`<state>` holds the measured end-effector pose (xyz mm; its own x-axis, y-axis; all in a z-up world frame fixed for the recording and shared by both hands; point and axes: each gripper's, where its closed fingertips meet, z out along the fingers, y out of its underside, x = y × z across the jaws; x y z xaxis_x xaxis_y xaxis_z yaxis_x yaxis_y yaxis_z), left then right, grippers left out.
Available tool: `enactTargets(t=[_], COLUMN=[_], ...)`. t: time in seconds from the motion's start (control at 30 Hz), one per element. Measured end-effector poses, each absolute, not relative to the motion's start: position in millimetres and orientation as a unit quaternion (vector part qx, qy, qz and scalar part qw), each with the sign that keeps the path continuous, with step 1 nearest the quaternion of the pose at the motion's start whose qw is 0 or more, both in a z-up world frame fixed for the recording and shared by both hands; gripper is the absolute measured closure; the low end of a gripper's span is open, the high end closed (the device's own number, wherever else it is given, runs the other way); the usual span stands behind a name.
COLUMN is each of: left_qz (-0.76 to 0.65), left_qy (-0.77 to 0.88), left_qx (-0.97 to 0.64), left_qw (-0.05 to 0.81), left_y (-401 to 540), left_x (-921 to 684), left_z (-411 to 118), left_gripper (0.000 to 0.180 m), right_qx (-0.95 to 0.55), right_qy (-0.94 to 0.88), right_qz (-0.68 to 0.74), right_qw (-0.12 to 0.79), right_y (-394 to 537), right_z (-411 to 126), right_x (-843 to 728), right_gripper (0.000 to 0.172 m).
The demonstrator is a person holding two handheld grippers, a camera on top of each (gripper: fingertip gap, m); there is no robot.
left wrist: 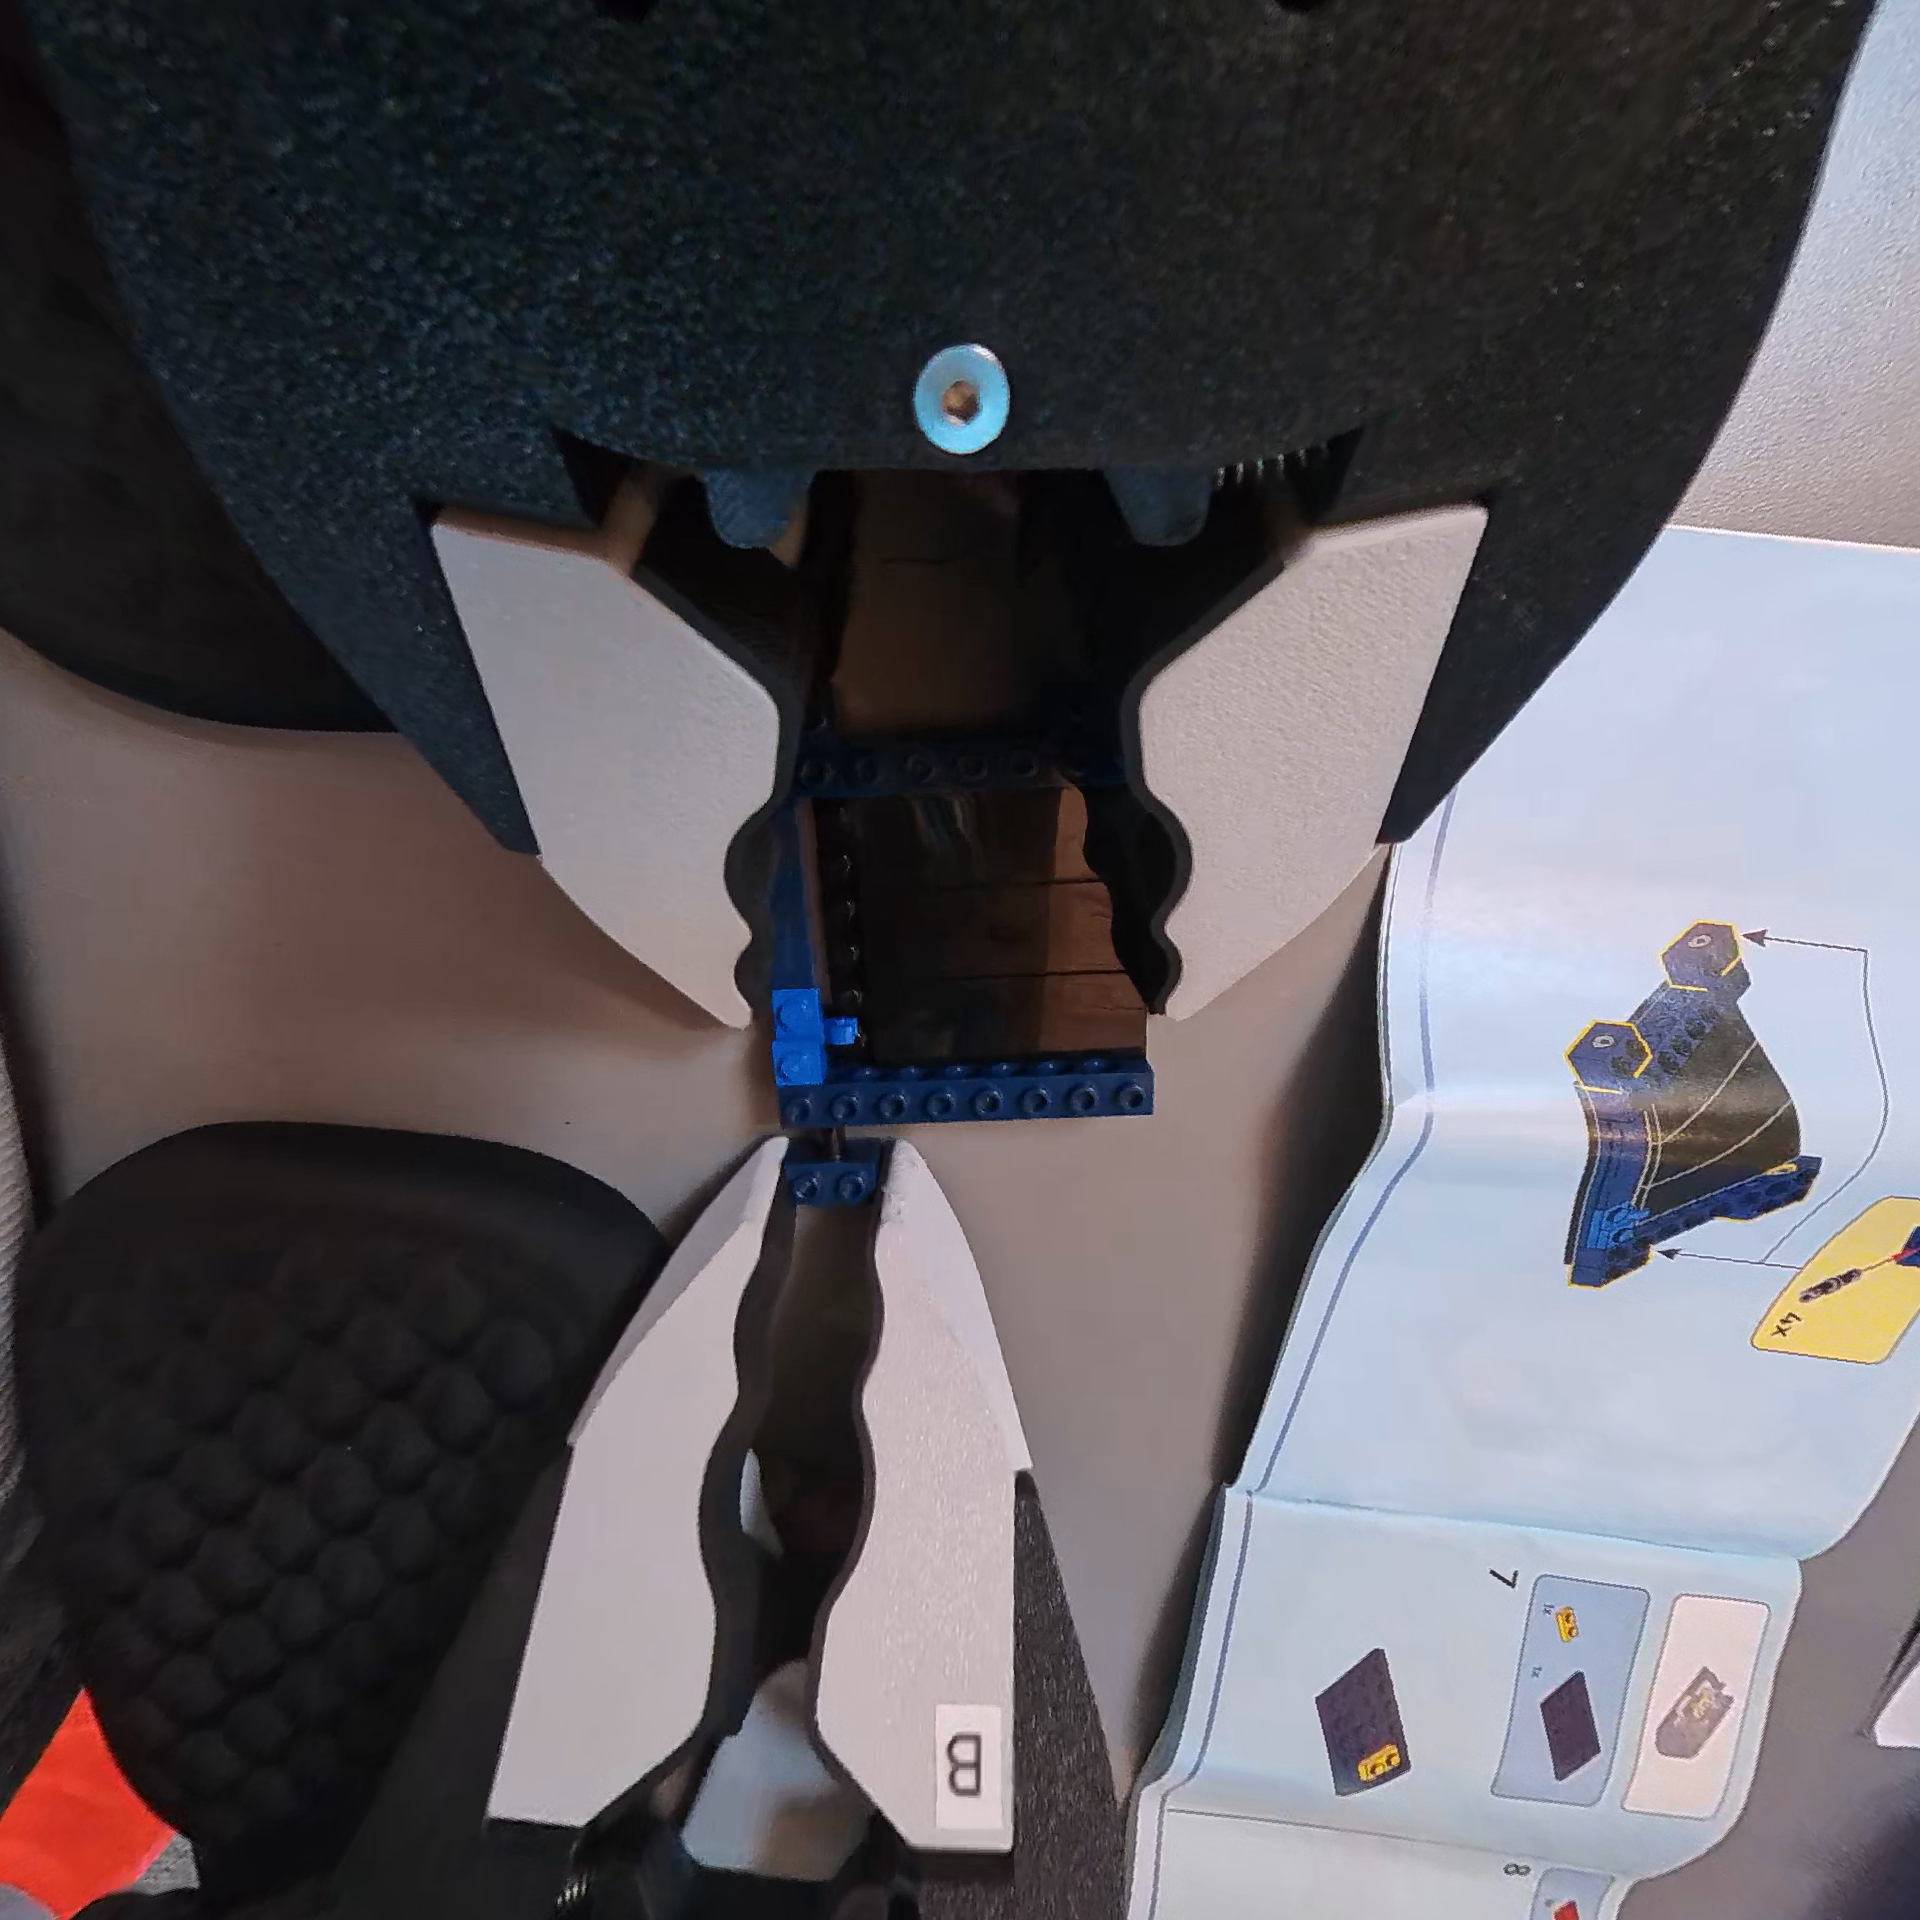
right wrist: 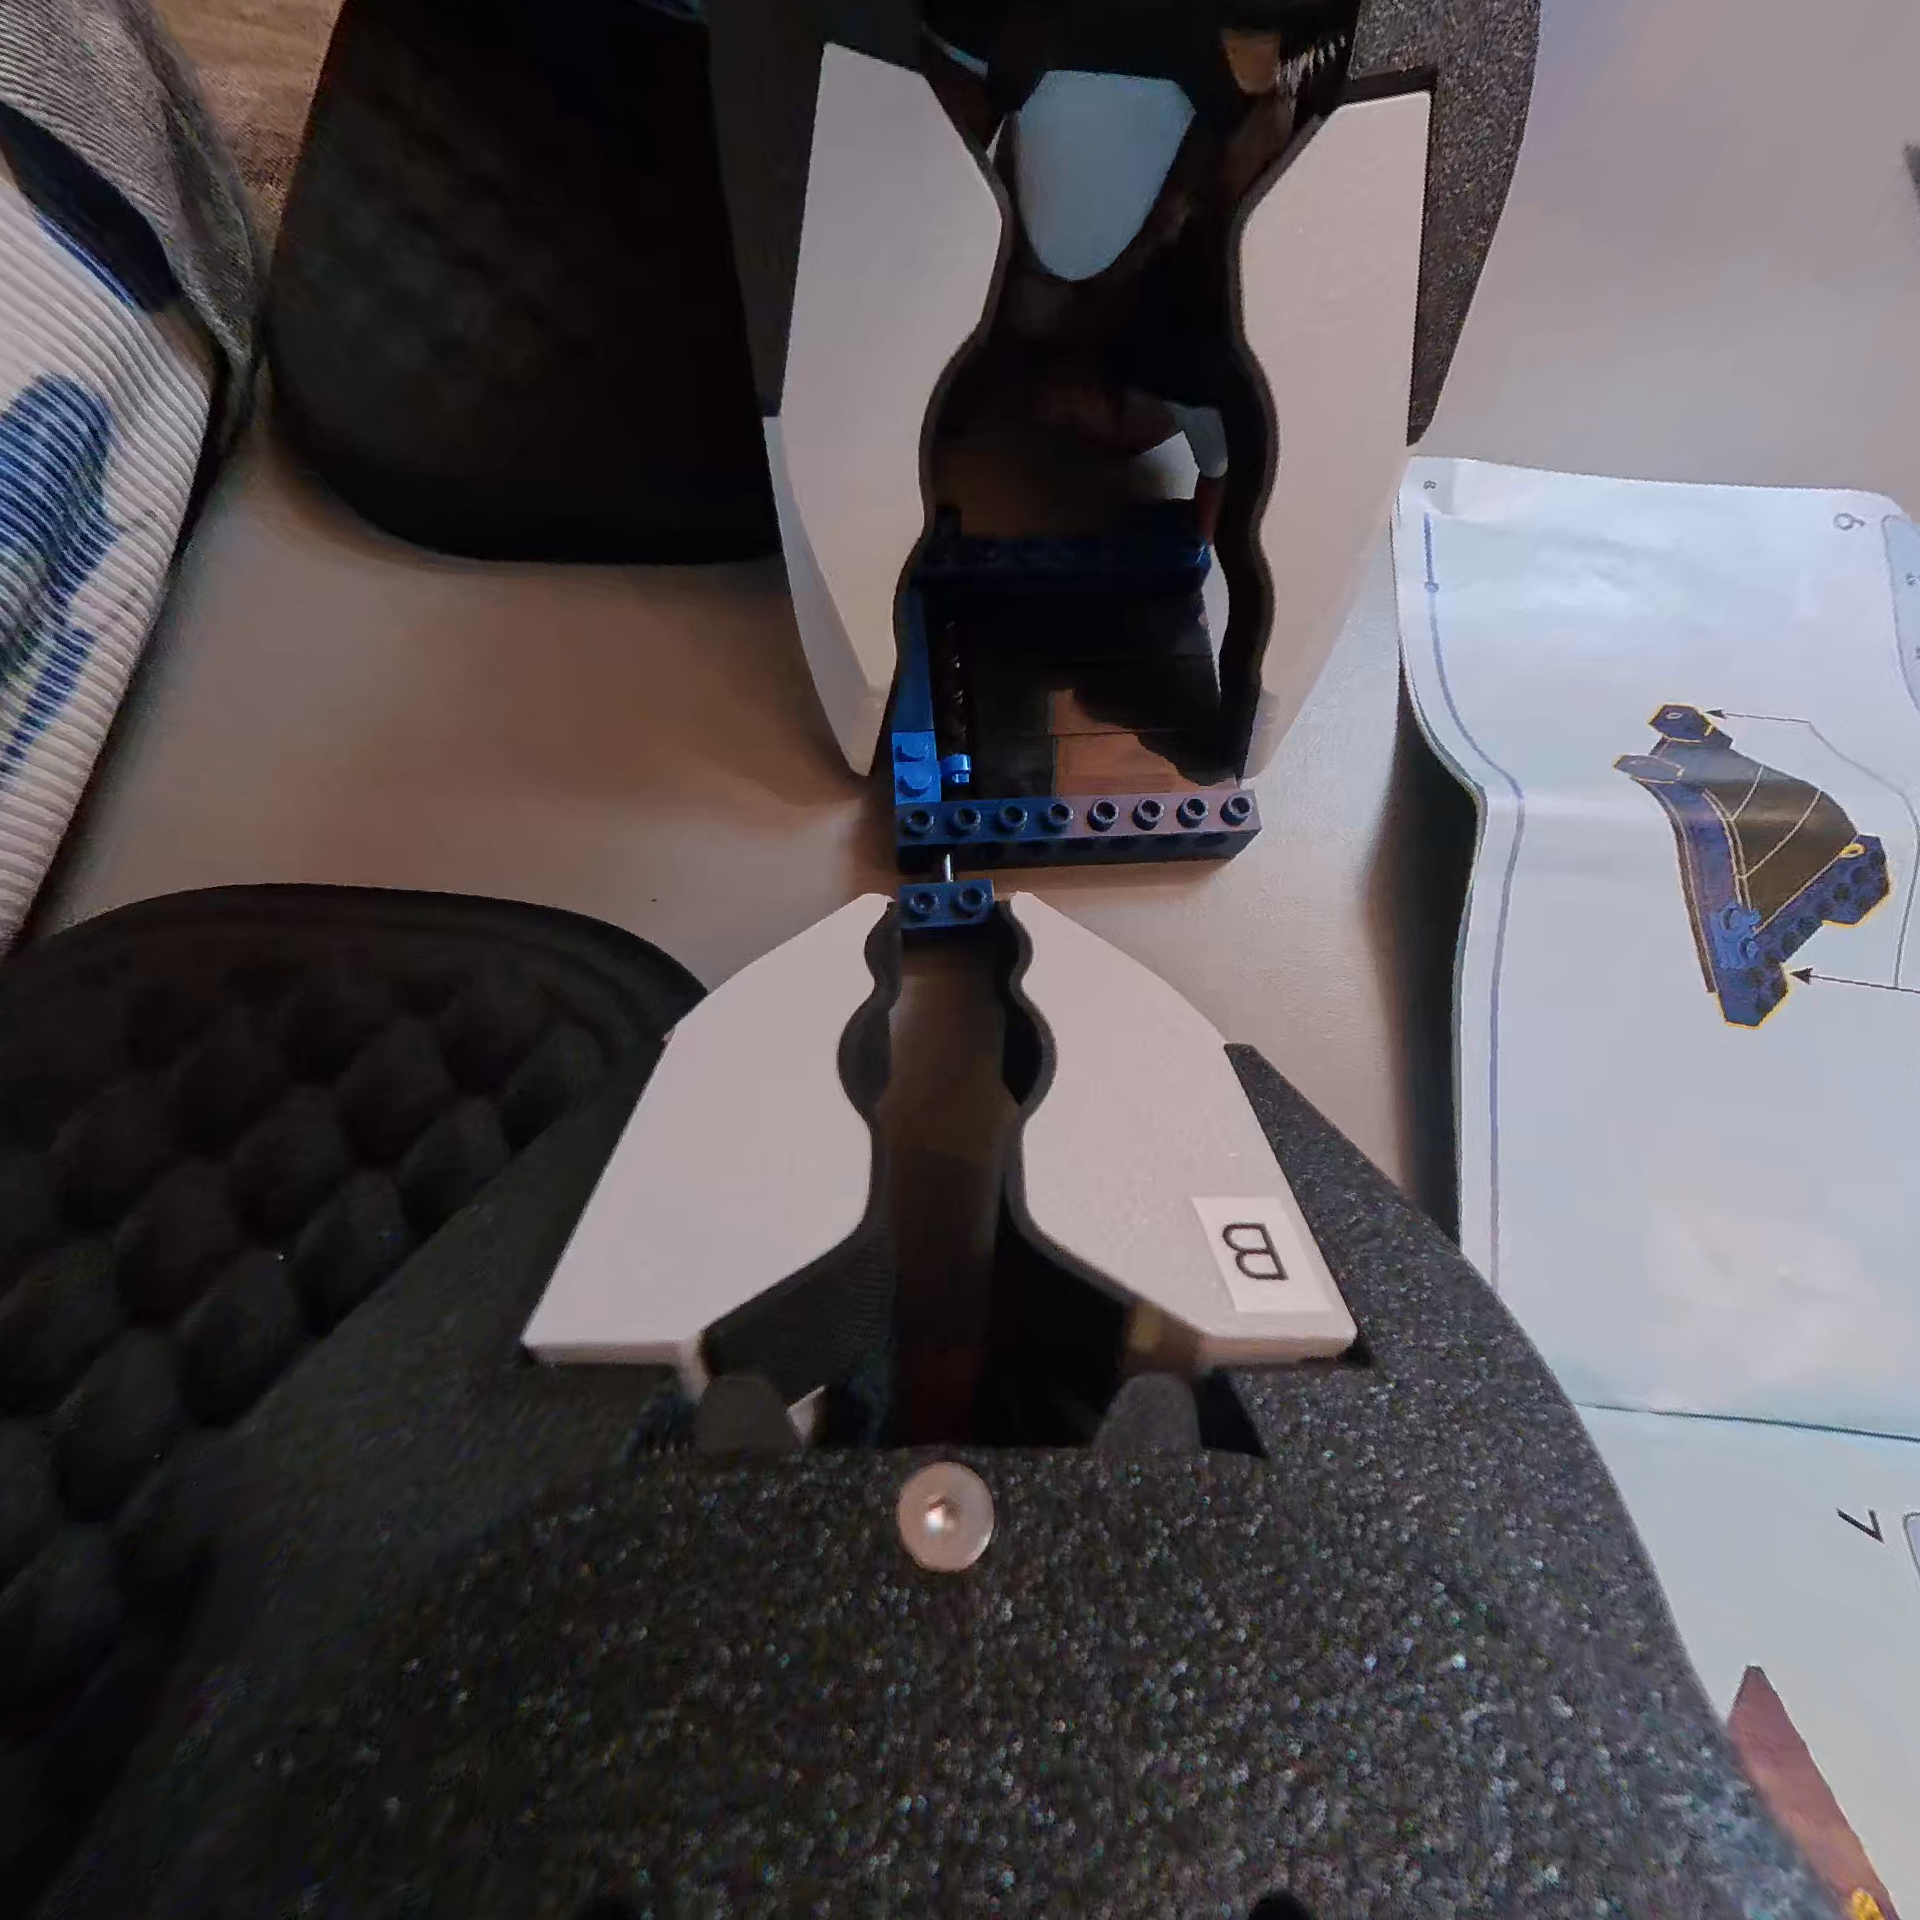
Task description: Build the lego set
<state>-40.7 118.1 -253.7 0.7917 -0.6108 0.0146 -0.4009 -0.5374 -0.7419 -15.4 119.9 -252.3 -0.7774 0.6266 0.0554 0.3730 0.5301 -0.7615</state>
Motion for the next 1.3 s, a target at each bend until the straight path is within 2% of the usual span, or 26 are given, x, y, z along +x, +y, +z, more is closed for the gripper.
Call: enactTargets(t=[0.4,0.5,0.6,0.83,0.87,0.93,1.07,1.27,1.3], left_qz=[-0.136,-0.132,-0.132,-0.142,-0.142,-0.143,-0.142,-0.141,-0.142], left_qy=[0.297,0.3,0.298,0.298,0.297,0.297,0.297,0.296,0.296], left_qx=[-0.865,-0.864,-0.864,-0.864,-0.864,-0.864,-0.864,-0.864,-0.864], left_qw=[0.382,0.383,0.383,0.381,0.381,0.381,0.381,0.382,0.382], left_y=[117.2,117.2,117.4,117.1,117.4,117.6,117.7,118.0,118.0], left_x=[-38.9,-37.8,-37.7,-37.2,-37.2,-37.3,-37.5,-37.7,-37.9], left_z=[-253.7,-253.7,-253.6,-253.2,-253.1,-252.9,-252.7,-252.2,-252.1], left_gripper=[0.113,0.112,0.112,0.113,0.113,0.113,0.112,0.112,0.112], right_qx=[-0.297,-0.238,-0.289,-0.306,-0.311,-0.315,-0.308,-0.301,-0.303], right_qy=[-0.858,-0.884,-0.867,-0.861,-0.856,-0.843,-0.829,-0.832,-0.83], right_qz=[0.395,0.358,0.379,0.377,0.387,0.416,0.45,0.446,0.449], right_qw=[0.141,0.186,0.146,0.148,0.142,0.128,0.123,0.133,0.132], right_y=[116.3,113.7,111.3,111.0,111.2,110.9,111.2,110.4,110.9], right_z=[-251.7,-251.1,-252.0,-251.7,-251.1,-246.8,-237.2,-237.7,-236.9], right_x=[-14.7,-17.1,-17.8,-17.7,-17.7,-16.9,-16.7,-18.2,-18.7], right_gripper=[0.155,0.154,0.155,0.155,0.154,0.138,0.159,0.158,0.154])
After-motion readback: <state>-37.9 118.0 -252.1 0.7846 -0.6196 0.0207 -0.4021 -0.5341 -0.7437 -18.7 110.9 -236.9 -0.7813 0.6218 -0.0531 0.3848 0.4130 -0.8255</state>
